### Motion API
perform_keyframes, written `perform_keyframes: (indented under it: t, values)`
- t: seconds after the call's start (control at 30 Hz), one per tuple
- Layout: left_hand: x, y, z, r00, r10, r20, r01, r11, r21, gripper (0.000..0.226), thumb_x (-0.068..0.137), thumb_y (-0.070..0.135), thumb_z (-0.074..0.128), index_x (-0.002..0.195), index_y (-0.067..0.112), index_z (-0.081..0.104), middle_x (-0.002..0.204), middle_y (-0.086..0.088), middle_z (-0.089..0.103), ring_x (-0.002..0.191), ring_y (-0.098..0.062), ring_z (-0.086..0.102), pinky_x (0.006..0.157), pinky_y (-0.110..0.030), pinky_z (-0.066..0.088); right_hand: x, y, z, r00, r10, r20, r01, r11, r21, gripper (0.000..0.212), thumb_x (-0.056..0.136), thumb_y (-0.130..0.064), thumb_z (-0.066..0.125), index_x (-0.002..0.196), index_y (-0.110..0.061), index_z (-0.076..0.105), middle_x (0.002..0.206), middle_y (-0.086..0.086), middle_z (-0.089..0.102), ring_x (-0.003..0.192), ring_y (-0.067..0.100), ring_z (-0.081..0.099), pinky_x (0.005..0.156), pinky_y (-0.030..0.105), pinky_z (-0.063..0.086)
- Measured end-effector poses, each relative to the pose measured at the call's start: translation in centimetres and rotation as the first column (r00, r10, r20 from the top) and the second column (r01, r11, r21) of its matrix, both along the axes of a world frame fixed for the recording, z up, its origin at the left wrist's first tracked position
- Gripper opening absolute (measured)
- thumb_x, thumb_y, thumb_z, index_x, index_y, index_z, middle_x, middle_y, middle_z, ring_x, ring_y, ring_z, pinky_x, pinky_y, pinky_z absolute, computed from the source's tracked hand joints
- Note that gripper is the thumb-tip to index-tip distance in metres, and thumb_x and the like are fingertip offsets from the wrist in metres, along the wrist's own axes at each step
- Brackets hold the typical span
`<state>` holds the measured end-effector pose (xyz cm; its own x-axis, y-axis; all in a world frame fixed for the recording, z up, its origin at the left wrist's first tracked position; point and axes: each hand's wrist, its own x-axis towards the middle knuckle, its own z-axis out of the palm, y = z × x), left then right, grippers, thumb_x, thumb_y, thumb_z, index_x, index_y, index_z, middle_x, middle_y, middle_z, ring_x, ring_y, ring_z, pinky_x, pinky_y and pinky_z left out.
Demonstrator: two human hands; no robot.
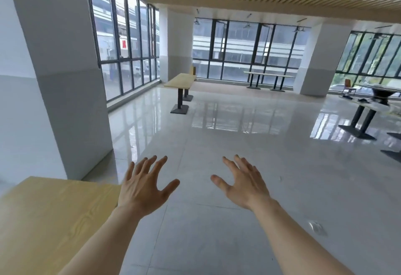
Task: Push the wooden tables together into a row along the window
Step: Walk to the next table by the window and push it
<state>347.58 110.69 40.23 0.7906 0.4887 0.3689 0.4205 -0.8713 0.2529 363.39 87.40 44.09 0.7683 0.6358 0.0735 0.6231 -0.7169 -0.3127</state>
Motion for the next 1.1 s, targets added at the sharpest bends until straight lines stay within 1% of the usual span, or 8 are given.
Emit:
perform_keyframes:
  t: [0.23, 0.5, 0.6, 0.73, 0.77, 0.83, 0.93, 1.1]
  values:
    - [16.0, 13.7, -2.1, 0.997, 0.064, -0.036, -0.063, 0.998, 0.031, 0.096, 0.078, 0.093, 0.013, 0.16, 0.044, 0.015, 0.171, 0.006, 0.021, 0.158, -0.019, 0.013, 0.129, -0.046, 0.001, 17.9, 14.5, -2.8, 0.998, 0.068, -0.013, -0.068, 0.998, 0.004, 0.086, 0.092, -0.082, 0.032, 0.164, -0.04, 0.012, 0.175, 0.0, 0.0, 0.16, 0.02, -0.003, 0.129, 0.045, 0.0]
    - [29.6, 31.0, 0.2, 0.966, 0.259, -0.008, -0.259, 0.966, 0.004, 0.094, 0.08, 0.091, 0.019, 0.16, 0.042, 0.022, 0.167, 0.005, 0.029, 0.156, -0.021, 0.02, 0.129, -0.045, 0.002, 36.3, 36.2, -0.5, 0.972, 0.232, -0.033, -0.232, 0.973, 0.005, 0.086, 0.091, -0.083, 0.031, 0.164, -0.041, 0.011, 0.175, 0.0, 0.0, 0.16, 0.019, -0.004, 0.129, 0.044, -0.001]
    - [31.5, 37.2, 0.3, 0.938, 0.348, 0.008, -0.347, 0.938, -0.008, 0.093, 0.08, 0.09, 0.021, 0.159, 0.041, 0.025, 0.165, 0.005, 0.033, 0.155, -0.022, 0.022, 0.129, -0.047, 0.004, 39.5, 45.1, 0.2, 0.941, 0.336, -0.038, -0.336, 0.942, 0.011, 0.085, 0.093, -0.081, 0.032, 0.164, -0.041, 0.011, 0.175, -0.001, 0.0, 0.16, 0.018, -0.005, 0.129, 0.044, -0.001]
    - [32.2, 45.6, -0.9, 0.894, 0.447, 0.025, -0.447, 0.894, 0.007, 0.104, 0.073, 0.097, 0.004, 0.157, 0.041, 0.029, 0.165, 0.004, 0.034, 0.154, -0.023, 0.024, 0.129, -0.048, 0.008, 41.7, 56.1, -0.2, 0.885, 0.465, -0.026, -0.464, 0.885, 0.013, 0.083, 0.093, -0.08, 0.033, 0.164, -0.042, 0.011, 0.175, -0.003, -0.002, 0.16, 0.018, -0.006, 0.129, 0.044, -0.002]
    - [32.4, 46.1, -0.9, 0.892, 0.452, 0.02, -0.452, 0.892, 0.023, 0.106, 0.072, 0.097, 0.003, 0.157, 0.04, 0.03, 0.165, 0.003, 0.034, 0.154, -0.024, 0.025, 0.129, -0.048, 0.008, 41.6, 56.4, 0.2, 0.884, 0.466, -0.033, -0.467, 0.884, -0.003, 0.083, 0.093, -0.08, 0.034, 0.164, -0.042, 0.011, 0.175, -0.003, -0.001, 0.16, 0.018, -0.006, 0.129, 0.044, -0.002]
    - [32.6, 55.0, -3.3, 0.8, 0.595, 0.074, -0.591, 0.804, -0.072, 0.103, 0.074, 0.097, 0.01, 0.157, 0.04, 0.03, 0.165, 0.002, 0.035, 0.154, -0.024, 0.026, 0.129, -0.048, 0.008, 42.9, 69.3, -1.4, 0.821, 0.57, -0.027, -0.57, 0.822, -0.01, 0.082, 0.094, -0.079, 0.034, 0.163, -0.042, 0.012, 0.175, -0.002, -0.001, 0.16, 0.018, -0.006, 0.129, 0.043, -0.002]
    - [31.7, 59.3, -3.6, 0.78, 0.623, 0.052, -0.62, 0.782, -0.058, 0.095, 0.078, 0.091, 0.021, 0.158, 0.04, 0.029, 0.166, 0.002, 0.034, 0.155, -0.022, 0.023, 0.129, -0.047, 0.007, 42.7, 74.4, -1.4, 0.787, 0.617, 0.001, -0.617, 0.787, -0.022, 0.081, 0.094, -0.078, 0.035, 0.163, -0.042, 0.014, 0.175, -0.002, 0.0, 0.16, 0.018, -0.004, 0.129, 0.042, -0.001]
    - [28.8, 69.7, -3.3, 0.616, 0.785, 0.061, -0.774, 0.618, -0.138, 0.099, 0.074, 0.092, 0.016, 0.159, 0.042, 0.023, 0.168, 0.006, 0.028, 0.157, -0.018, 0.016, 0.129, -0.042, -0.001, 40.1, 90.7, -1.4, 0.648, 0.762, 0.023, -0.761, 0.648, -0.038, 0.081, 0.094, -0.076, 0.04, 0.163, -0.04, 0.018, 0.174, 0.0, 0.007, 0.16, 0.02, 0.001, 0.129, 0.043, 0.004]
